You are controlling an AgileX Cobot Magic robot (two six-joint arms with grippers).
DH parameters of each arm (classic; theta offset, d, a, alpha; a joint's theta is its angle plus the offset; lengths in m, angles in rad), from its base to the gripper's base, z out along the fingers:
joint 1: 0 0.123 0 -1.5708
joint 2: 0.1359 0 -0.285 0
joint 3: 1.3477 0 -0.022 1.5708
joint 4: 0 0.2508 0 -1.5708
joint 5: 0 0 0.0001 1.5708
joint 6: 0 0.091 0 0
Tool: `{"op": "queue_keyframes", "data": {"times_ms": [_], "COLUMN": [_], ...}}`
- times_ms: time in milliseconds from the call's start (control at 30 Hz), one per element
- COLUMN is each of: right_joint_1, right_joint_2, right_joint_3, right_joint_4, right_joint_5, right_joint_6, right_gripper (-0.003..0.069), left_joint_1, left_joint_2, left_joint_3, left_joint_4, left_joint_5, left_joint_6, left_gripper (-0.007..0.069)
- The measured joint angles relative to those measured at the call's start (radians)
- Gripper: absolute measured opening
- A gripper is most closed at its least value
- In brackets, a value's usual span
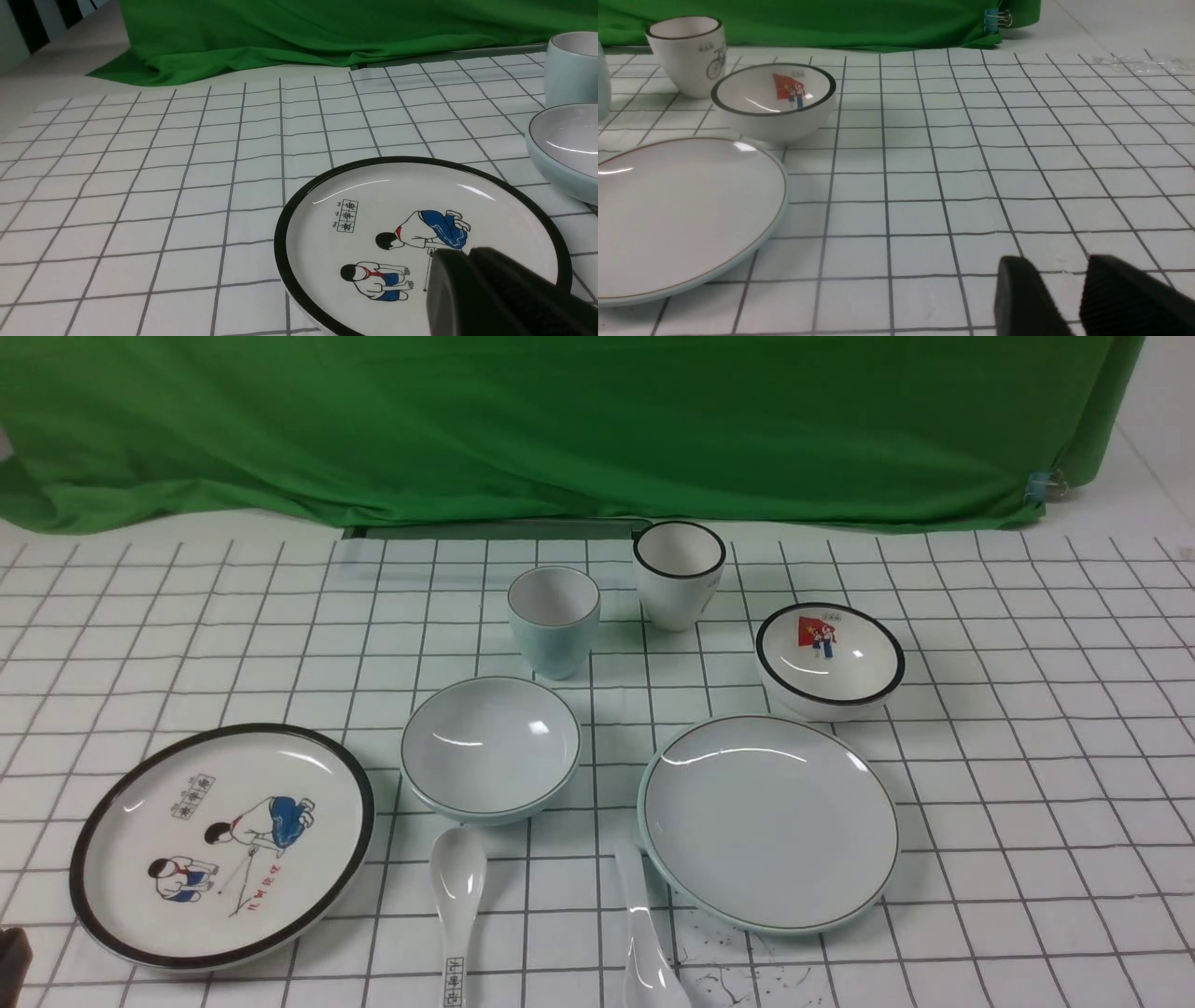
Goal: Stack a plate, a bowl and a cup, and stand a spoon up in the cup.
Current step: Use the left arm to grab a blue rice bowl
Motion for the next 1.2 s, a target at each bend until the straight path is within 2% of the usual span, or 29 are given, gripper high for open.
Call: {"op": "queue_keyframes", "data": {"times_ms": [1100, 1200], "right_joint_1": [0.000, 0.000], "right_joint_2": [0.000, 0.000], "right_joint_3": [0.000, 0.000], "right_joint_4": [0.000, 0.000], "right_joint_5": [0.000, 0.000], "right_joint_6": [-0.001, 0.001], "right_gripper": [0.0242, 0.0242], "left_joint_1": [0.000, 0.000], "left_joint_2": [0.000, 0.000], "left_joint_3": [0.000, 0.000], "left_joint_4": [0.026, -0.019], "left_joint_5": [0.000, -0.012], "left_joint_6": [0.000, -0.002], "left_gripper": [-0.0029, -0.0029]}}
